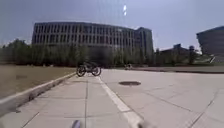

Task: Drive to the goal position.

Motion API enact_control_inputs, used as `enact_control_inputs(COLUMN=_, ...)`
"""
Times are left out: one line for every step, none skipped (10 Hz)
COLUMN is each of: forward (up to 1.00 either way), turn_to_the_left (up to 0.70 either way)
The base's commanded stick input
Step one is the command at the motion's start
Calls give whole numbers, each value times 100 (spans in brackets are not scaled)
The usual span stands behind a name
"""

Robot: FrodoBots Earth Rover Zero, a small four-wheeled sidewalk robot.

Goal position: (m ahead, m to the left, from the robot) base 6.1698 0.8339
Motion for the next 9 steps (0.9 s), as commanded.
enact_control_inputs(forward=85, turn_to_the_left=0)
enact_control_inputs(forward=85, turn_to_the_left=0)
enact_control_inputs(forward=85, turn_to_the_left=0)
enact_control_inputs(forward=85, turn_to_the_left=0)
enact_control_inputs(forward=85, turn_to_the_left=0)
enact_control_inputs(forward=85, turn_to_the_left=0)
enact_control_inputs(forward=85, turn_to_the_left=0)
enact_control_inputs(forward=51, turn_to_the_left=0)
enact_control_inputs(forward=85, turn_to_the_left=0)
